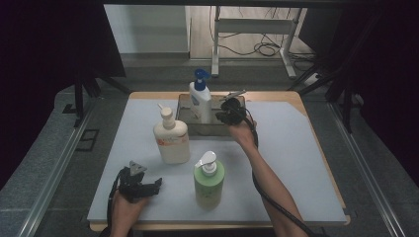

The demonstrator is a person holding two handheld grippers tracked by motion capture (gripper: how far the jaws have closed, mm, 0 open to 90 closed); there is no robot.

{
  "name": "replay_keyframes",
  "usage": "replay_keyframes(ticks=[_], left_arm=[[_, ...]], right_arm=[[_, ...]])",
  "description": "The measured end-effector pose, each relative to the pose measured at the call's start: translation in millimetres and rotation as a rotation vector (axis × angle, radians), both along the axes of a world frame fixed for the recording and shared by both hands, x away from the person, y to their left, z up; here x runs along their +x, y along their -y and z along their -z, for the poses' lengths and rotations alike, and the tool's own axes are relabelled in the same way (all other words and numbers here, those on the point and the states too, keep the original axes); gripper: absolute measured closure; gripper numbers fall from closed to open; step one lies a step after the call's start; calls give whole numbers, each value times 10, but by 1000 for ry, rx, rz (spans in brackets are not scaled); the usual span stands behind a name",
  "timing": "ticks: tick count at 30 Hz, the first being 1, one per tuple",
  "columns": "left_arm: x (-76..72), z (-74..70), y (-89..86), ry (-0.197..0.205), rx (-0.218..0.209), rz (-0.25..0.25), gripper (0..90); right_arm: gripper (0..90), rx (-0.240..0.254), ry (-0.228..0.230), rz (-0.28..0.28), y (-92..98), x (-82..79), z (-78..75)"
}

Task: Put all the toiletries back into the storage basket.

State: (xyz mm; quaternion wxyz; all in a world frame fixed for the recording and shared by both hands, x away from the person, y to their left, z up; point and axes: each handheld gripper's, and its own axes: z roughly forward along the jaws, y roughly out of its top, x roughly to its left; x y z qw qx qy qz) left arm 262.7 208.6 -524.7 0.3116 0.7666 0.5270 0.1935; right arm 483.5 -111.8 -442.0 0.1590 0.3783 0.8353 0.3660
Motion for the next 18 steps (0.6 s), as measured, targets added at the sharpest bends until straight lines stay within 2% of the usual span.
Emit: replay_keyframes(ticks=[18], left_arm=[[0,-1,0,-1,0,0,120]], right_arm=[[896,5,-66,27,-161,139,142]])
